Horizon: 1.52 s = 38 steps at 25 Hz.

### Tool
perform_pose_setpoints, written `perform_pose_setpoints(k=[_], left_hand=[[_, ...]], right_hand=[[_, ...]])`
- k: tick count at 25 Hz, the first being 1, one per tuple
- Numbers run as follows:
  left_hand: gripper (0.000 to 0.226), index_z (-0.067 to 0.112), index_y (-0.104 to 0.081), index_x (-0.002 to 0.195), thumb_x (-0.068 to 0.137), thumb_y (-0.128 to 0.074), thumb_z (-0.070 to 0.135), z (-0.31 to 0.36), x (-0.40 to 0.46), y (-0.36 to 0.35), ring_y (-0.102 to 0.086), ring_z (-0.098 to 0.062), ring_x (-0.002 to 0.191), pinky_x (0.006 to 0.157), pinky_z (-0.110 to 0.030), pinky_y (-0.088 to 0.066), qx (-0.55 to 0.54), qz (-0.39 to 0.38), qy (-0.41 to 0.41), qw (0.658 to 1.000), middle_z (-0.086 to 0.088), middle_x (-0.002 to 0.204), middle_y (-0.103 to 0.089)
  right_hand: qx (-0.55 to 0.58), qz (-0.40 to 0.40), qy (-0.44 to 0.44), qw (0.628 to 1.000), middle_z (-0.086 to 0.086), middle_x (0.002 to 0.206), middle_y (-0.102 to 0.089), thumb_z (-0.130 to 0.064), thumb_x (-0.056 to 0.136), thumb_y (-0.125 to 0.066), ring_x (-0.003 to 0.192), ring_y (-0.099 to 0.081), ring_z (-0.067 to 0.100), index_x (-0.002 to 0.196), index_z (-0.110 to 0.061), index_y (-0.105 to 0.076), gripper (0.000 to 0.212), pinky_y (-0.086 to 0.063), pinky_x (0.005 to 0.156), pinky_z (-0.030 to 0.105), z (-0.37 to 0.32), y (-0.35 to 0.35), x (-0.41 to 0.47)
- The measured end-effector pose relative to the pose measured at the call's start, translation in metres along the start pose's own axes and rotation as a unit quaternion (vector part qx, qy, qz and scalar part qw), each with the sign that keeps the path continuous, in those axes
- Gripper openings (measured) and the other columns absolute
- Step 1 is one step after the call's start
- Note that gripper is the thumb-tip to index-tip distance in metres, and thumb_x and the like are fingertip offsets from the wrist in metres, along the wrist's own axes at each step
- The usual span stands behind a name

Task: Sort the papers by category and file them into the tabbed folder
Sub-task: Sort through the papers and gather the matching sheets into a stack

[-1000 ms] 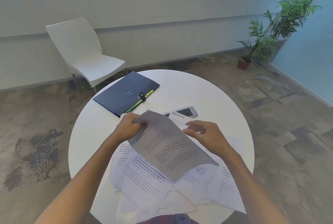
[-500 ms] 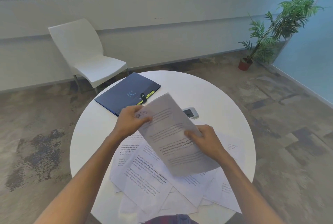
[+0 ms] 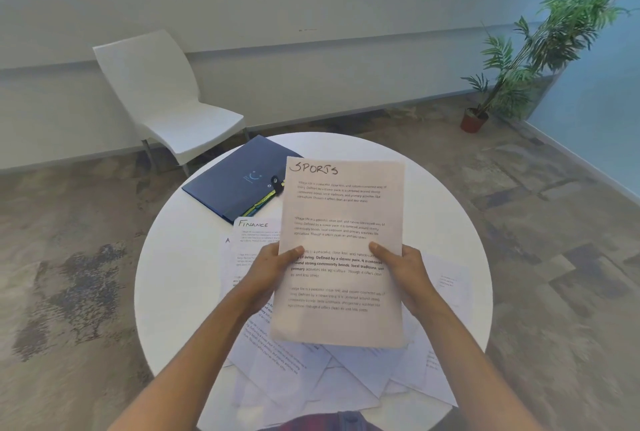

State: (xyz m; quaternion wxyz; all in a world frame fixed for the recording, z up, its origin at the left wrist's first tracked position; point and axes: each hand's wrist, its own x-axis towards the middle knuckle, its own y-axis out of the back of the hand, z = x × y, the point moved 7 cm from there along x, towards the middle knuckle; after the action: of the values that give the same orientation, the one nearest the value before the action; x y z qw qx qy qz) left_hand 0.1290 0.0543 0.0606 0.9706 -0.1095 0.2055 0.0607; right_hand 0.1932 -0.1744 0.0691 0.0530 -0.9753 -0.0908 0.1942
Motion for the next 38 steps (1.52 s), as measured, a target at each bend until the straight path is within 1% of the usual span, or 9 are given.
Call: perform_pose_setpoints(k=[7,10,13,15,18,22,27,31,38], left_hand=[[0.019,0.005,-0.067,0.111,0.094,-0.061,0.012,0.003,-0.005,0.005,-0.074,-0.032,0.085,0.071,-0.042,-0.061,0.004,0.085,-0.026,0.996,-0.013,0.096,-0.077],[0.021,0.004,-0.067,0.110,0.092,-0.064,0.015,0.004,-0.007,0.008,-0.074,-0.032,0.085,0.072,-0.043,-0.061,-0.003,0.096,-0.032,0.995,-0.013,0.096,-0.077],[0.022,0.011,-0.068,0.105,0.099,-0.051,0.024,0.001,-0.007,0.014,-0.074,-0.032,0.087,0.080,-0.047,-0.059,-0.009,0.120,-0.006,0.993,-0.010,0.095,-0.077],[0.024,0.012,-0.067,0.103,0.101,-0.045,0.021,0.002,-0.007,0.019,-0.073,-0.031,0.085,0.079,-0.046,-0.059,-0.009,0.140,-0.004,0.990,-0.009,0.093,-0.077],[0.018,0.012,-0.067,0.103,0.100,-0.050,0.017,0.006,-0.008,0.020,-0.074,-0.028,0.080,0.073,-0.044,-0.060,-0.009,0.139,-0.031,0.990,-0.010,0.093,-0.077],[0.010,0.012,-0.067,0.102,0.093,-0.063,0.015,0.011,-0.009,0.023,-0.074,-0.030,0.079,0.073,-0.047,-0.060,-0.026,0.158,-0.070,0.985,-0.010,0.094,-0.077],[0.020,0.011,-0.067,0.106,0.086,-0.071,0.011,0.019,-0.013,0.025,-0.074,-0.032,0.083,0.072,-0.046,-0.061,-0.028,0.165,-0.086,0.982,-0.008,0.098,-0.076],[0.017,0.019,-0.067,0.108,0.099,-0.055,0.024,0.025,-0.015,0.024,-0.074,-0.028,0.086,0.076,-0.046,-0.060,-0.015,0.160,-0.087,0.983,-0.005,0.099,-0.077],[0.018,0.021,-0.067,0.107,0.101,-0.050,0.023,0.033,-0.018,0.023,-0.073,-0.027,0.085,0.075,-0.046,-0.060,0.004,0.165,-0.125,0.978,-0.007,0.102,-0.075]], right_hand=[[-0.001,0.063,0.020,0.998,0.009,0.094,-0.079,-0.014,0.086,-0.074,0.081,-0.076,0.025,0.103,-0.007,-0.074,0.018,-0.060,0.067,0.031,0.007,0.008,-0.002],[-0.005,0.090,0.021,0.996,0.009,0.093,-0.079,-0.015,0.086,-0.075,0.082,-0.076,0.025,0.100,-0.006,-0.075,0.017,-0.060,0.071,0.033,0.012,0.013,-0.001],[0.023,0.095,0.001,0.995,0.012,0.096,-0.078,-0.014,0.088,-0.073,0.085,-0.075,0.027,0.098,-0.005,-0.075,0.013,-0.060,0.077,0.037,0.015,0.016,0.001],[0.040,0.084,-0.014,0.996,0.013,0.098,-0.078,-0.013,0.089,-0.071,0.086,-0.075,0.027,0.099,-0.004,-0.073,0.014,-0.060,0.074,0.036,0.017,0.017,0.001],[0.059,0.064,-0.021,0.996,0.012,0.101,-0.077,-0.015,0.093,-0.066,0.091,-0.074,0.028,0.107,-0.005,-0.070,0.017,-0.059,0.070,0.035,0.017,0.015,-0.001],[0.073,0.071,-0.019,0.995,0.005,0.096,-0.075,-0.013,0.093,-0.065,0.087,-0.072,0.024,0.101,-0.012,-0.066,0.008,-0.056,0.067,0.034,0.016,0.017,-0.003],[0.029,0.050,0.002,0.998,0.011,0.105,-0.077,-0.015,0.087,-0.073,0.095,-0.074,0.029,0.112,-0.008,-0.071,0.026,-0.059,0.086,0.045,0.016,0.018,-0.004],[0.035,0.060,0.008,0.998,0.010,0.105,-0.077,-0.014,0.086,-0.074,0.098,-0.073,0.030,0.113,-0.007,-0.070,0.028,-0.057,0.090,0.048,0.016,0.022,-0.002],[0.078,0.077,0.008,0.994,0.010,0.104,-0.077,-0.009,0.086,-0.073,0.095,-0.074,0.027,0.109,-0.008,-0.071,0.023,-0.059,0.079,0.039,0.016,0.024,-0.003]])
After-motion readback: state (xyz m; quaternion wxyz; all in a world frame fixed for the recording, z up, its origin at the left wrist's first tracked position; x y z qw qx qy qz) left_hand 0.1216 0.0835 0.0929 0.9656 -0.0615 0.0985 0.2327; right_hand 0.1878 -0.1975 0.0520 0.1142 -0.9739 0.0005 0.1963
